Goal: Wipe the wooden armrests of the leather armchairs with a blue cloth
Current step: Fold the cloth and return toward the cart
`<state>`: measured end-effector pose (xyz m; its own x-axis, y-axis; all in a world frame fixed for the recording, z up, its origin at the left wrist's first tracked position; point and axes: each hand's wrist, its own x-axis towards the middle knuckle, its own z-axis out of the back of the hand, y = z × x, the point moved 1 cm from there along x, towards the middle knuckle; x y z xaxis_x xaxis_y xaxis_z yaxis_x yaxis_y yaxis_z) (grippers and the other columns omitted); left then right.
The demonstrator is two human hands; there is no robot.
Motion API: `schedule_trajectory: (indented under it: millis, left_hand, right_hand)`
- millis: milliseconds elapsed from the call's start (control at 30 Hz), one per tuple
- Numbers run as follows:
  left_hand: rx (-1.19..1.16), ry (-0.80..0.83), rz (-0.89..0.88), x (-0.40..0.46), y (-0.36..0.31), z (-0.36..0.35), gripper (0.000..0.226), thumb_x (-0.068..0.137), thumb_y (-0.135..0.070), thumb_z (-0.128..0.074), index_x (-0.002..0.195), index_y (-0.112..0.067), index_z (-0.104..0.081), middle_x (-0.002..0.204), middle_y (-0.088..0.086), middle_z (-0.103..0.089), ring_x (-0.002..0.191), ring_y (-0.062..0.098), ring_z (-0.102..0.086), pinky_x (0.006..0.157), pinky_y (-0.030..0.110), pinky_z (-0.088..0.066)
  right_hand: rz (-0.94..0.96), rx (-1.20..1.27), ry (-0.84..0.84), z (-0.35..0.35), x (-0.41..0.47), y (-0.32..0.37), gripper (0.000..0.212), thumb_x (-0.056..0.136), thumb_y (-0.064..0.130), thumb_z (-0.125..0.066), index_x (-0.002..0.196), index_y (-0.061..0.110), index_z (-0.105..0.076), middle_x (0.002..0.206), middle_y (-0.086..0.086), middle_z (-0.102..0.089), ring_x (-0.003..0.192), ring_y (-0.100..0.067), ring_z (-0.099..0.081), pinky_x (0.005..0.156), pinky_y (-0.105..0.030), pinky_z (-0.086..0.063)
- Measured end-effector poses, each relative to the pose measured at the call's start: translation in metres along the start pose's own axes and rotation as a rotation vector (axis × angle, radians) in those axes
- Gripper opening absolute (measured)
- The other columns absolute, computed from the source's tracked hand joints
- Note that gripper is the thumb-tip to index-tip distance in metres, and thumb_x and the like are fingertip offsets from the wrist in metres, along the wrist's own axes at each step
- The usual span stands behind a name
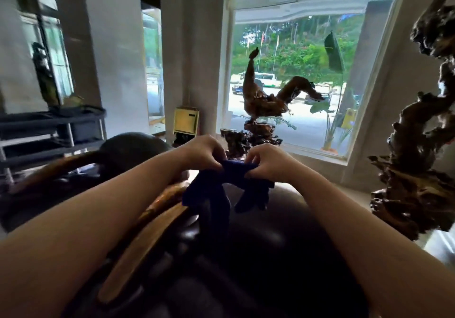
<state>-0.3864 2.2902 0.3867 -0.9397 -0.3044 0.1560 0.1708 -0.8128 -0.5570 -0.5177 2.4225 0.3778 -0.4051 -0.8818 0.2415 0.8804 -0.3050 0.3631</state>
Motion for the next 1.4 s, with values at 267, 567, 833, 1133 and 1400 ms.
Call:
schedule_trajectory:
  millis: [267,567,833,1133,1400]
  left_hand:
    - [0.018,-0.083,0.209,-0.116,0.139,0.113,0.013,0.071,-0.01,-0.071,0.084,-0.015,-0.071,0.072,-0.007,-0.067,0.058,-0.004,-0.06,0.056,0.011,-0.044]
    - [0.038,-0.194,0.442,-0.209,0.269,0.186,0.015,0.071,-0.012,-0.07,0.08,-0.024,-0.07,0.083,0.004,-0.071,0.076,0.016,-0.066,0.067,0.03,-0.055]
    - [0.03,-0.247,0.606,-0.227,0.384,0.234,0.018,0.074,-0.01,-0.068,0.091,-0.014,-0.071,0.089,0.005,-0.069,0.077,0.012,-0.063,0.061,0.02,-0.05]
    - [0.063,-0.349,0.74,-0.212,0.512,0.339,0.018,0.076,-0.01,-0.067,0.093,-0.016,-0.069,0.085,0.0,-0.065,0.078,0.012,-0.062,0.072,0.029,-0.054]
    - [0.006,-0.374,0.834,-0.232,0.643,0.401,0.019,0.078,-0.009,-0.065,0.096,-0.015,-0.066,0.084,-0.001,-0.062,0.08,0.014,-0.062,0.061,0.022,-0.05]
  right_hand:
    - [0.157,0.089,0.069,-0.099,0.078,0.172,0.018,0.066,0.017,-0.076,0.079,0.018,-0.064,0.07,0.01,-0.058,0.067,-0.01,-0.057,0.057,-0.024,-0.045]
    - [0.343,0.122,0.266,-0.193,0.158,0.313,0.018,0.07,0.016,-0.075,0.08,0.02,-0.062,0.074,0.008,-0.059,0.069,-0.008,-0.056,0.055,-0.019,-0.042]
    - [0.479,0.135,0.382,-0.274,0.255,0.386,0.027,0.071,0.015,-0.075,0.095,0.009,-0.065,0.095,-0.008,-0.066,0.089,-0.022,-0.062,0.08,-0.035,-0.054]
    - [0.607,0.151,0.421,-0.343,0.416,0.478,0.027,0.071,0.017,-0.075,0.095,0.01,-0.065,0.096,-0.008,-0.065,0.088,-0.021,-0.059,0.081,-0.034,-0.048]
    - [0.665,0.165,0.507,-0.435,0.519,0.566,0.024,0.071,0.018,-0.075,0.093,0.012,-0.066,0.09,-0.004,-0.063,0.082,-0.019,-0.059,0.075,-0.031,-0.049]
